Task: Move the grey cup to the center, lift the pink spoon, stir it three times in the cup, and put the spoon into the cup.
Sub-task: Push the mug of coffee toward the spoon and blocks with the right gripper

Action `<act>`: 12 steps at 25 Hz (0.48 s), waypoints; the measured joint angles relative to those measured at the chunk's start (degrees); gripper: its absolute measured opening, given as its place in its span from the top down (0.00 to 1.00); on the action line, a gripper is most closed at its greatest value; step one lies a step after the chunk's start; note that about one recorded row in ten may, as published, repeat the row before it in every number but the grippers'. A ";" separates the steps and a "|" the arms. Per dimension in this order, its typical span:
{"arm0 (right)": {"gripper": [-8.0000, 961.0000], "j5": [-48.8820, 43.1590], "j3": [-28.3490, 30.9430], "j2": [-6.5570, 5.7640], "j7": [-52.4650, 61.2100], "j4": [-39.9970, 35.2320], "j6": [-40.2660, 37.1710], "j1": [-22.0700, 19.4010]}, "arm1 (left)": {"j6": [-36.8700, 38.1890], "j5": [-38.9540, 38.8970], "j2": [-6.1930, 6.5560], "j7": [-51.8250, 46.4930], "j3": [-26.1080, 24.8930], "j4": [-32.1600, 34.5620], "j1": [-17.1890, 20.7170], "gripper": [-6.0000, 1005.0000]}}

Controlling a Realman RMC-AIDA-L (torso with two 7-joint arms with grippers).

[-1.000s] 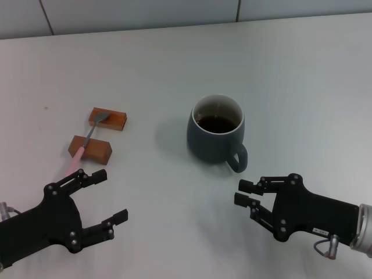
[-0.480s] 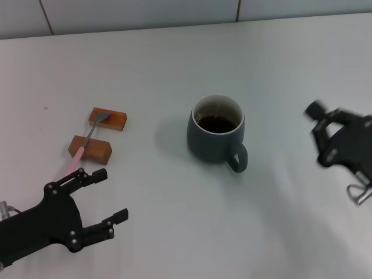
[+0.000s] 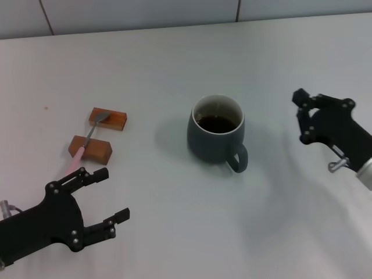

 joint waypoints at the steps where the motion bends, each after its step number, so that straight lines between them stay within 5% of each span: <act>1: 0.96 -0.07 -0.38 0.01 -0.40 0.21 1.54 0.83 | 0.07 0.00 -0.03 0.00 -0.04 0.01 0.00 0.17; 12: 0.96 -0.21 -4.89 0.15 -4.47 5.41 14.81 7.20 | 0.87 -0.35 -0.04 0.01 -0.12 0.01 -0.08 0.17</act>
